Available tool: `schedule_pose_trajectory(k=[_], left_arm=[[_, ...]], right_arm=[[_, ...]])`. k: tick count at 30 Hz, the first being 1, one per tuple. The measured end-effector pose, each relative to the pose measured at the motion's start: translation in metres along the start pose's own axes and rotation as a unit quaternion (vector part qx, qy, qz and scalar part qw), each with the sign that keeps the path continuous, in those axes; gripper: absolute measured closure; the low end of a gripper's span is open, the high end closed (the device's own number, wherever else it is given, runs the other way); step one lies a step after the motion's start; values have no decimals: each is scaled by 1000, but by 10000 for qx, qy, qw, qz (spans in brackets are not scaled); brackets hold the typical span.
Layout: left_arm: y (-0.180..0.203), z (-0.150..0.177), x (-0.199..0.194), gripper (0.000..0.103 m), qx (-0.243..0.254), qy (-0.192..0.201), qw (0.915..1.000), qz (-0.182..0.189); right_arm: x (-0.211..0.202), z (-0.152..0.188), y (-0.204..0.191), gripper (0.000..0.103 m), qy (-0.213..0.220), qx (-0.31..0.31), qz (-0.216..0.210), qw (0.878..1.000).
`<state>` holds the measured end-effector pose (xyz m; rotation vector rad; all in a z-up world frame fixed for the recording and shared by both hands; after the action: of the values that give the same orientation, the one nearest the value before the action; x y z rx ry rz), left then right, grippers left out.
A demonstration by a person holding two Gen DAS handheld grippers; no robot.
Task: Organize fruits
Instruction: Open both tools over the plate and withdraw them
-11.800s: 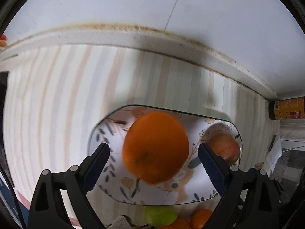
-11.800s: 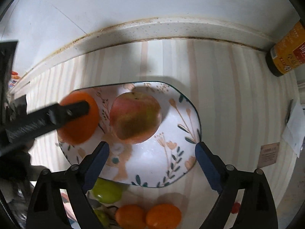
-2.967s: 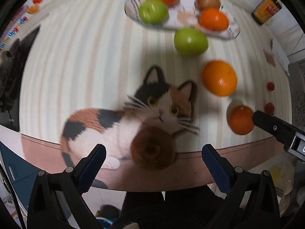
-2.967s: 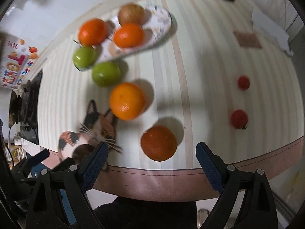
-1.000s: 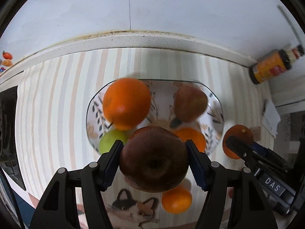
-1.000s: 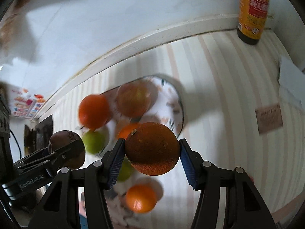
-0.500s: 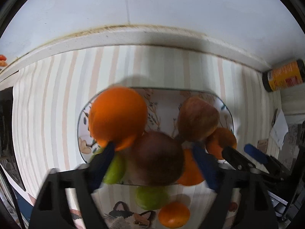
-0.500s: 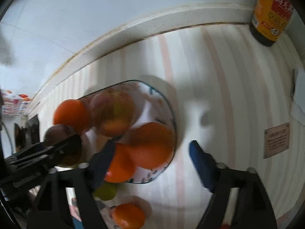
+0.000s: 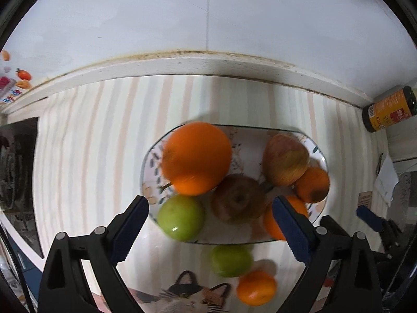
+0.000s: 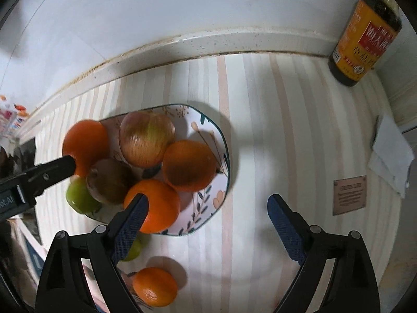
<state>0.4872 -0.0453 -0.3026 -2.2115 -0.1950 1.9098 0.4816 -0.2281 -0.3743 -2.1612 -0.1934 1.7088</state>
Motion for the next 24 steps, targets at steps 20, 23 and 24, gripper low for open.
schedule_pose_trajectory(k=[20,23,24], left_arm=[[-56,100,-94,6,-245,1206,9922,-184],[-66,115,-117,6,-279,1468,9886,-196],[-68,119,-122,6,-294,1533,9875,-199]], right_arm=[[-109,85,-67,8,1019,-700,296,9919],[-131,100,-81,8,1197,-810,231,9892],[-139,106,-87,8,1269,-851,216,9880]])
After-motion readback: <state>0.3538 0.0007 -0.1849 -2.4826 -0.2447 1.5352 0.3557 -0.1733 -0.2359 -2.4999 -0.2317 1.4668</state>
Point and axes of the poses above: each gripper's, at about its wrist camera, not at the fingertips, and x roughly the way its jaws point, y to its right, z to its underside, the point moved 5 cm from there along x, roughly the way its jaws point, and after that the axes turned 15 degrees about -z, right-handed, at the moved point
